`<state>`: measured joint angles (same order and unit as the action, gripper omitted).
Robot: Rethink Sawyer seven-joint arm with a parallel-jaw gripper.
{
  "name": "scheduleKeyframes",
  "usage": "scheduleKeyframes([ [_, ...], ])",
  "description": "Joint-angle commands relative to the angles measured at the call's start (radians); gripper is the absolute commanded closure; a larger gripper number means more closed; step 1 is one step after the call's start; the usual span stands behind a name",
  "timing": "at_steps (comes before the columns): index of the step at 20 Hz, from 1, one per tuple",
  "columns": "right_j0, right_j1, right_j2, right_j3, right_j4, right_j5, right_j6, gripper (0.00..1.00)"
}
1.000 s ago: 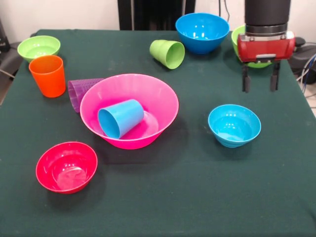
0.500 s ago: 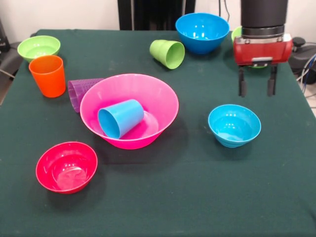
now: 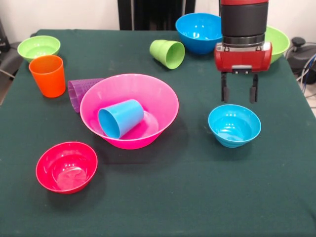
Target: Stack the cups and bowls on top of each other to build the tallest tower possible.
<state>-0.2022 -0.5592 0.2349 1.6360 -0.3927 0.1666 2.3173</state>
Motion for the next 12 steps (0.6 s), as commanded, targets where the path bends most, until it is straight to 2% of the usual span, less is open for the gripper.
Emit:
scheduleKeyframes([
  [1,0.025,0.034,0.047,-0.019,0.022,0.070,0.029,0.00],
  [12,0.048,0.045,0.021,-0.041,0.002,0.040,0.016,0.00],
])
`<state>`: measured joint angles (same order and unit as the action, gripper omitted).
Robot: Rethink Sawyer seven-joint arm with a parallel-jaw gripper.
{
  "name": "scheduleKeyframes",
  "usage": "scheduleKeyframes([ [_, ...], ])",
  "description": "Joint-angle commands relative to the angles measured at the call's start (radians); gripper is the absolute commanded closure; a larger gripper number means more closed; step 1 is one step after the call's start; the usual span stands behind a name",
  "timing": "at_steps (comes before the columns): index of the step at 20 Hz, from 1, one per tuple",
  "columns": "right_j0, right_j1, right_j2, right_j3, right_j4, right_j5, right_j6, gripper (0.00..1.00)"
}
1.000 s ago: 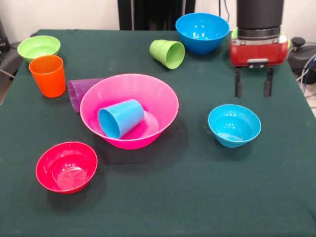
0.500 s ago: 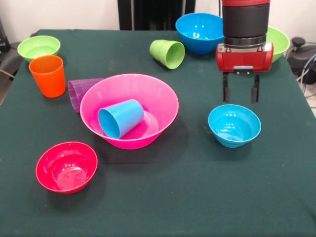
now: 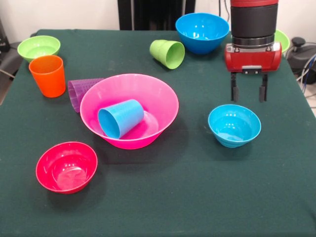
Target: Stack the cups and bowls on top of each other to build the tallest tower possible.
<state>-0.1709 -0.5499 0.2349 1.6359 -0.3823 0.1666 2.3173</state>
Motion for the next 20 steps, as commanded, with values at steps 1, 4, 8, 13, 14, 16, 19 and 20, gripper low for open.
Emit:
scheduleKeyframes([
  [1,0.016,0.035,0.023,-0.046,-0.010,0.045,0.009,0.00],
  [4,0.010,0.035,0.033,-0.057,-0.011,0.060,-0.008,0.00],
  [8,0.009,0.067,0.043,-0.113,-0.005,0.087,-0.026,0.00],
  [13,0.022,0.107,0.041,-0.199,-0.001,0.193,-0.074,0.00],
  [14,0.019,0.105,0.047,-0.208,0.000,0.220,-0.088,0.00],
  [16,0.011,0.098,0.060,-0.221,0.003,0.266,-0.110,0.00],
  [19,-0.006,0.091,0.083,-0.237,0.007,0.314,-0.131,0.00],
  [20,-0.007,0.089,0.084,-0.240,0.008,0.322,-0.130,0.00],
])
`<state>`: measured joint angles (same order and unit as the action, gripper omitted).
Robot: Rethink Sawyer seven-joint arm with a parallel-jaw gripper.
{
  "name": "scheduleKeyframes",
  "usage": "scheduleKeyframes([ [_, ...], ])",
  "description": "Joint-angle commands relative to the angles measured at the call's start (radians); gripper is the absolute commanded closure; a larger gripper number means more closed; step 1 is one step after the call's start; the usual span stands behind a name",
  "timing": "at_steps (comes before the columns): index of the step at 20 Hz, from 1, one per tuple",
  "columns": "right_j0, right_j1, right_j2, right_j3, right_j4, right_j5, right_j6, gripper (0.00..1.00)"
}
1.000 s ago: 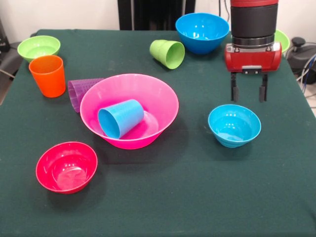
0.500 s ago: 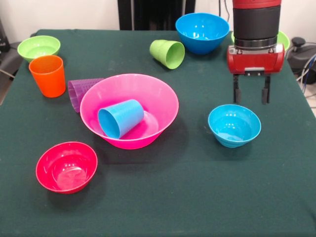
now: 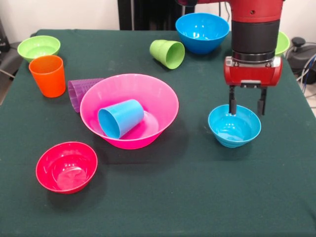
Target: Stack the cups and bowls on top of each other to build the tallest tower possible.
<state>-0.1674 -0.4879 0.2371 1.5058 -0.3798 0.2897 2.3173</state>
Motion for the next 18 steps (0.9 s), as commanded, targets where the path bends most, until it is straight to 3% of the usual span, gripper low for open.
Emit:
scheduleKeyframes([
  [1,-0.010,0.026,0.082,-0.110,0.002,0.197,-0.126,0.00],
  [7,0.033,0.029,0.028,-0.122,-0.073,0.094,-0.077,0.00],
  [12,0.140,0.058,-0.099,-0.180,-0.161,0.003,-0.021,0.00],
  [18,0.130,0.059,-0.082,-0.189,-0.165,0.014,-0.056,0.00],
])
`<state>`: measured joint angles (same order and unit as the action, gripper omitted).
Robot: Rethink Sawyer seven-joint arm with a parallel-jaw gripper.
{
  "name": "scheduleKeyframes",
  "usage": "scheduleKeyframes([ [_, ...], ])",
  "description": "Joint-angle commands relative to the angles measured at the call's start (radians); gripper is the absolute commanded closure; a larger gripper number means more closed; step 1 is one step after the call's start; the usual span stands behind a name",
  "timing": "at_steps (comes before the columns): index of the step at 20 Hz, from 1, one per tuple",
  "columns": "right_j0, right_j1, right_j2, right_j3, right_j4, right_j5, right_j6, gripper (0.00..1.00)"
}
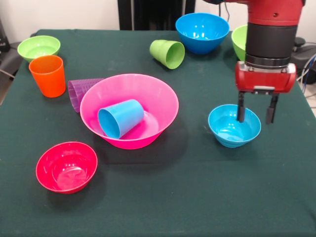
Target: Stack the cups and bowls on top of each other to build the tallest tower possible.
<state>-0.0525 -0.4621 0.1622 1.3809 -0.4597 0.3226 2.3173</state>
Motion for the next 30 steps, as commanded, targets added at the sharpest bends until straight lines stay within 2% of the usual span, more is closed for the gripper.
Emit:
scheduleKeyframes([
  [1,0.013,0.035,-0.004,-0.067,-0.089,-0.020,-0.062,0.00],
  [7,0.040,0.079,-0.043,-0.118,-0.149,-0.081,-0.065,0.00],
  [12,0.020,0.075,-0.011,-0.107,-0.137,-0.053,-0.079,0.00],
  [23,0.022,0.088,-0.001,-0.139,-0.187,-0.038,-0.125,0.00],
  [24,0.018,0.088,0.009,-0.134,-0.183,-0.029,-0.129,0.00],
  [27,-0.042,0.087,0.107,-0.069,-0.117,0.078,-0.188,0.00],
  [30,-0.054,0.092,0.125,-0.028,-0.094,0.112,-0.179,0.00],
])
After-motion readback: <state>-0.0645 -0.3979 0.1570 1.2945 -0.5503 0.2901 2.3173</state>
